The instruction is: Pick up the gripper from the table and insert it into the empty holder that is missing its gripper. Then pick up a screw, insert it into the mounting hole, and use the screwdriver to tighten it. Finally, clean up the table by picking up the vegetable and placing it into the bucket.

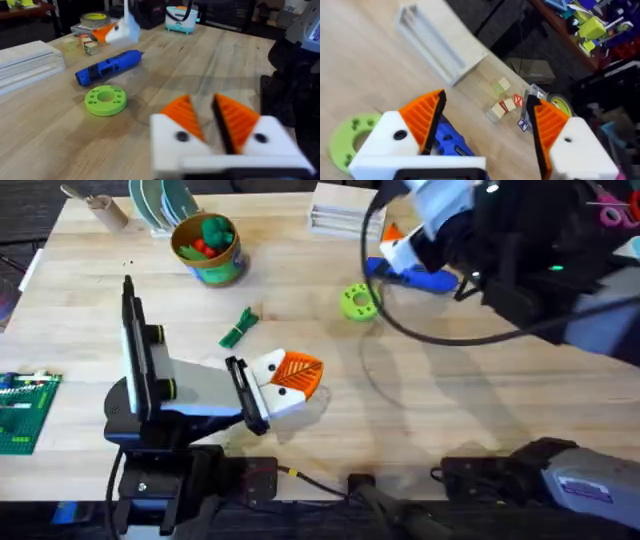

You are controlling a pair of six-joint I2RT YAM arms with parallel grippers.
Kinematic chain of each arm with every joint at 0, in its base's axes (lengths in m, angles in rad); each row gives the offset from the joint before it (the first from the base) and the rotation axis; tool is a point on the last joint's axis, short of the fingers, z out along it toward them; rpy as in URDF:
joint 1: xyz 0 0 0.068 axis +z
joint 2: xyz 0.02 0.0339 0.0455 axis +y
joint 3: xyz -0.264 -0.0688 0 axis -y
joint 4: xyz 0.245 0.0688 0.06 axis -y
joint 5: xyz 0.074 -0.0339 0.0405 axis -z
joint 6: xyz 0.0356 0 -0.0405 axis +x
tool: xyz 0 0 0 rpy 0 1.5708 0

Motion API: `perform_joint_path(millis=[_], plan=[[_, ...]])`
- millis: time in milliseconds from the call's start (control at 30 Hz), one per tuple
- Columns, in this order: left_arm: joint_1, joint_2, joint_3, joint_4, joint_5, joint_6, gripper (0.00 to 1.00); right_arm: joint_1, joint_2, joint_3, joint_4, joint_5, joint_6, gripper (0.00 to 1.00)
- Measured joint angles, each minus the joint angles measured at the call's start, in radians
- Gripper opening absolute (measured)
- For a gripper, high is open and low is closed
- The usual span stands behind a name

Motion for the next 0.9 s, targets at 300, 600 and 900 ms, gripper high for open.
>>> perform_joint_path(millis=[300, 600, 900], plan=[[0.000, 0.000, 0.000, 0.000, -0.003, -0.002, 0.988, 0.000, -0.177, 0.000, -0.003, -0.271, 0.300, 0.994], [0.000, 0.000, 0.000, 0.001, -0.005, 0.002, 0.993, 0.000, -0.181, 0.000, -0.011, -0.507, 0.475, 0.994], [0.000, 0.000, 0.014, 0.013, -0.165, -0.083, 0.993, 0.000, -0.181, 0.000, -0.010, -0.547, 0.531, 0.994]])
